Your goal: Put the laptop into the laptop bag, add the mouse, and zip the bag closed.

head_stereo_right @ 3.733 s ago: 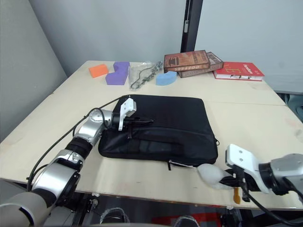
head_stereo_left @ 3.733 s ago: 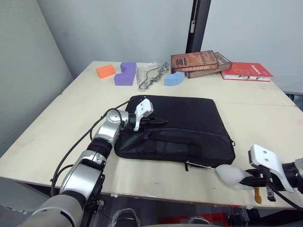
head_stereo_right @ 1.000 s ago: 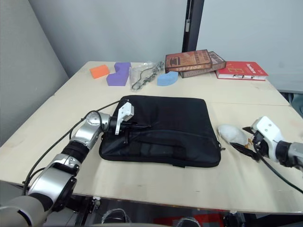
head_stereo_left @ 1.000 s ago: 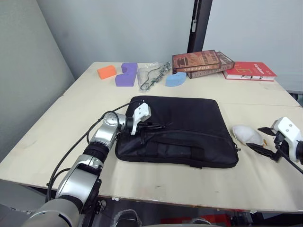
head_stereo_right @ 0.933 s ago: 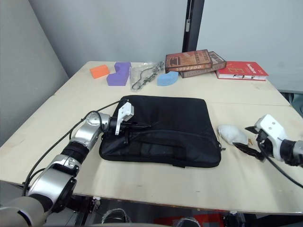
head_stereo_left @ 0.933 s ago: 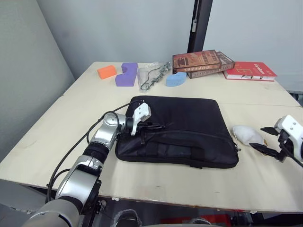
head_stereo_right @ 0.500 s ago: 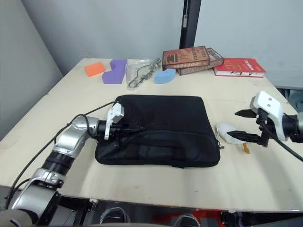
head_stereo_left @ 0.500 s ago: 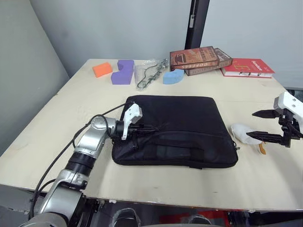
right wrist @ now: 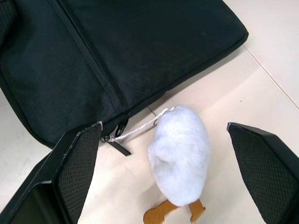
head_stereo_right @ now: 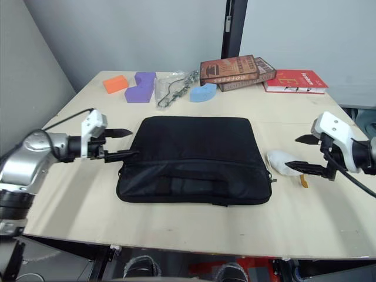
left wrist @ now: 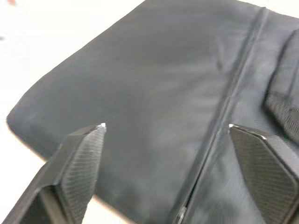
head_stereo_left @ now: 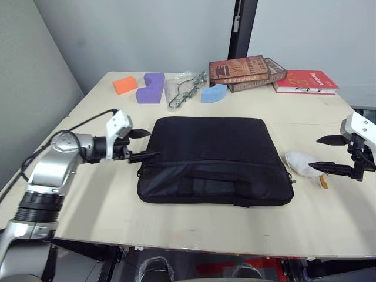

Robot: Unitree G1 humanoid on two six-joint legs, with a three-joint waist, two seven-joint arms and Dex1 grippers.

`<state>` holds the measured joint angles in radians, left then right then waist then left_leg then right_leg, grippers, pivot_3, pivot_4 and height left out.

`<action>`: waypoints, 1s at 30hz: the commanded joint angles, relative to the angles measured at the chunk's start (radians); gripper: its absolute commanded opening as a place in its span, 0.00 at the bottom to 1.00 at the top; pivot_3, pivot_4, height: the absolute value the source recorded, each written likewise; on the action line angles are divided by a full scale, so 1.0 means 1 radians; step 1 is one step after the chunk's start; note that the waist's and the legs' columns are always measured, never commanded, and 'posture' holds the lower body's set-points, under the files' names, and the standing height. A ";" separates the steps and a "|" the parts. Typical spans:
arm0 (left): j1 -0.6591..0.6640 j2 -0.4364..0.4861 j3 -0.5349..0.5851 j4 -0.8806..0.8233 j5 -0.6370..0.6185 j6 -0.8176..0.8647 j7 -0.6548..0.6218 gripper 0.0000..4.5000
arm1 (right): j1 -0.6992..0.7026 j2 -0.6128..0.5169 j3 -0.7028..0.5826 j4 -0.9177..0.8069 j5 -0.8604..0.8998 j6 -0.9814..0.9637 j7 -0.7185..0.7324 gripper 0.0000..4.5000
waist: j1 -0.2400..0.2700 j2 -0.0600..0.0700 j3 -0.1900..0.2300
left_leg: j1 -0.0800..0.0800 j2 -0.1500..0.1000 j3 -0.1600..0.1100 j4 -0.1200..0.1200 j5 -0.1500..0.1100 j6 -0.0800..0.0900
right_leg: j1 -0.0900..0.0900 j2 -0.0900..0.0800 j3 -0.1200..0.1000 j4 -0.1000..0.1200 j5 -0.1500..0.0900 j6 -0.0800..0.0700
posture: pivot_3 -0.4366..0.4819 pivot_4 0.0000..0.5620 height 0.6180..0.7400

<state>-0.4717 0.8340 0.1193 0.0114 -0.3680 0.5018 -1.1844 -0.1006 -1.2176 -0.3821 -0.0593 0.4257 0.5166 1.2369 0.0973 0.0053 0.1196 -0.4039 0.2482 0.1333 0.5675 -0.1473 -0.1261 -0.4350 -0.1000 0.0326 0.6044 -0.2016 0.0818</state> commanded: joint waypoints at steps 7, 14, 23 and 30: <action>0.031 0.222 0.108 0.144 0.036 -0.063 -0.023 0.99 | -0.016 -0.061 -0.045 0.064 -0.037 -0.067 0.033 1.00 | -0.002 0.000 0.000 | 0.001 0.000 0.000 0.006 0.000 0.000 | 0.000 0.000 0.002 0.006 0.000 0.000 | 0.48 0.27 0.95; 0.047 0.308 0.128 0.228 0.051 -0.132 -0.047 0.99 | -0.011 -0.064 -0.058 0.115 -0.046 -0.100 0.056 1.00 | -0.001 -0.002 0.002 | 0.001 0.000 -0.001 0.012 -0.001 0.000 | 0.000 0.000 0.002 0.011 0.000 0.000 | 0.48 0.27 0.95; 0.020 0.313 0.115 0.256 0.048 -0.142 -0.057 0.99 | -0.033 -0.070 -0.039 0.131 -0.045 -0.106 0.066 1.00 | -0.001 -0.002 0.002 | 0.001 0.000 -0.001 0.013 -0.001 0.000 | 0.000 0.000 0.002 0.013 0.000 0.000 | 0.48 0.27 0.95; 0.022 0.305 0.111 0.255 0.051 -0.154 -0.056 0.99 | -0.053 -0.071 -0.025 0.120 -0.044 -0.090 0.061 1.00 | -0.001 -0.002 0.002 | 0.001 0.000 -0.002 0.014 -0.001 0.000 | 0.000 0.000 0.003 0.014 0.000 -0.001 | 0.48 0.27 0.95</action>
<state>-0.4314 1.1296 0.2148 0.2672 -0.3112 0.3642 -1.2376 -0.1322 -1.2617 -0.3892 0.0735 0.3828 0.4255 1.2976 0.0959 0.0031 0.1213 -0.4024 0.2487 0.1318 0.5817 -0.1479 -0.1256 -0.4347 -0.1003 0.0353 0.6188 -0.2018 0.0813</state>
